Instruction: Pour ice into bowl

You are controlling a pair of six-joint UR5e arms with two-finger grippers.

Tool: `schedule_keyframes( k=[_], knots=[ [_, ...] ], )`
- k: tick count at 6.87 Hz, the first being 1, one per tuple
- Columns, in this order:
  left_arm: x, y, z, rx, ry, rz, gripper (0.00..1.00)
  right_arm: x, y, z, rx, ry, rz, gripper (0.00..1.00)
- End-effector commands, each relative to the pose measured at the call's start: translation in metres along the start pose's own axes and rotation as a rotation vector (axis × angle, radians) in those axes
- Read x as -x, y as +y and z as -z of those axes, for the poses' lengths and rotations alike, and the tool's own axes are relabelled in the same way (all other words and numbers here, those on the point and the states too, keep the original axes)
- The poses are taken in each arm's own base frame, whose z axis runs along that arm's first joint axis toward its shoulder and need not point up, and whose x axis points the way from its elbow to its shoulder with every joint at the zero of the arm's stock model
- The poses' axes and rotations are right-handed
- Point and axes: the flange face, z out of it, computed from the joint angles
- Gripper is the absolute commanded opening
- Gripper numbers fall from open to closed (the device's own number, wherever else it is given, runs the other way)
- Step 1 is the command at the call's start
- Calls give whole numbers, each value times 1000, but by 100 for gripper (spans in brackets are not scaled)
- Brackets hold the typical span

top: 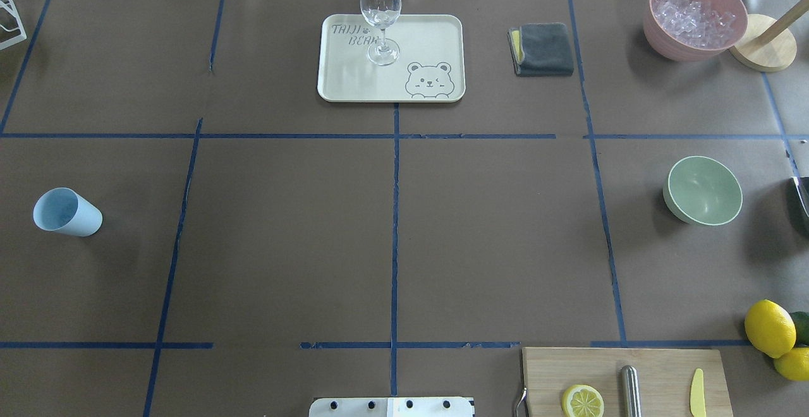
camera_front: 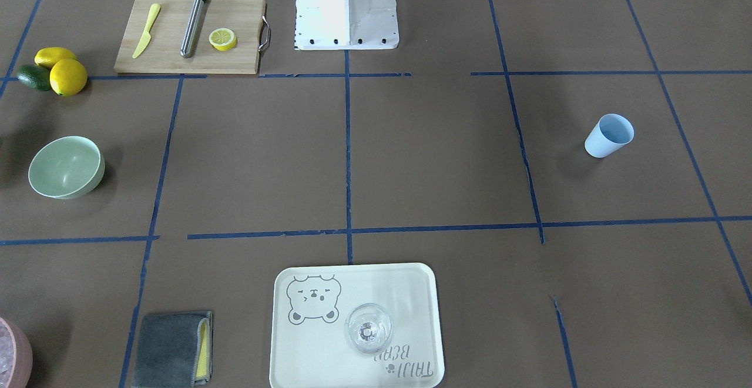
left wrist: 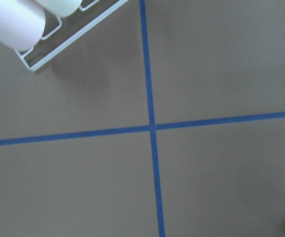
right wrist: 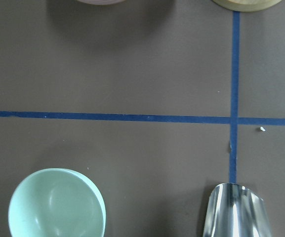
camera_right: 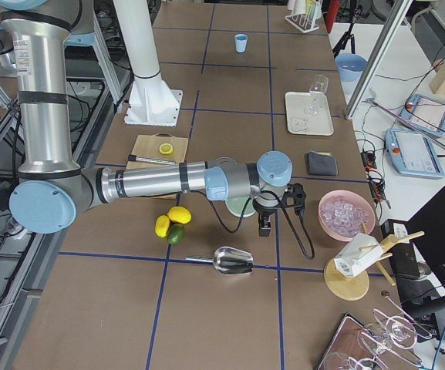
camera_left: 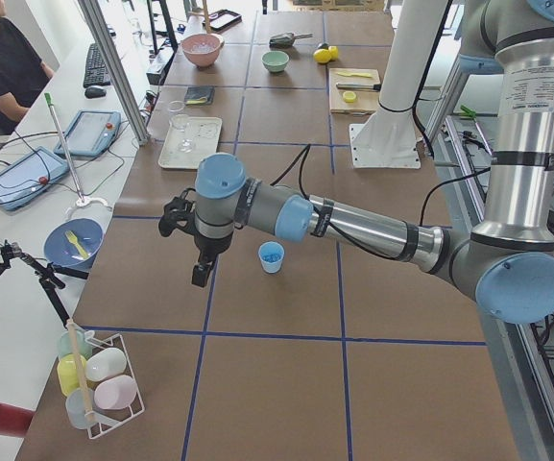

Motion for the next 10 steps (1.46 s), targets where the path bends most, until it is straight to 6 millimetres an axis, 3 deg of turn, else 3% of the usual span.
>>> schedule_keyframes(
  k=[1,2,3,4,5,8,9,10],
  knots=[
    [-66,4,16,-92,-28,4,100,23,11,-41,-24,-36,-37,100],
    [-82,25,10,-154,-42,15,100,23,28,-55,-64,-33,-27,100],
    [-86,50,0,-203,-7,38,100,26,52,-81,-85,-24,-6,100],
    [-83,84,-6,-269,4,47,100,46,61,-97,-104,-47,-41,100],
    [-84,101,-7,-318,11,52,100,47,77,-120,-99,-50,-39,100],
    [-96,110,-13,-380,24,66,100,44,94,-175,-85,-22,-54,100],
    [-99,112,-14,-395,23,71,100,44,95,-178,-88,-18,-48,99],
    [-104,114,-16,-402,40,75,100,47,94,-177,-89,-22,-45,77]
  ],
)
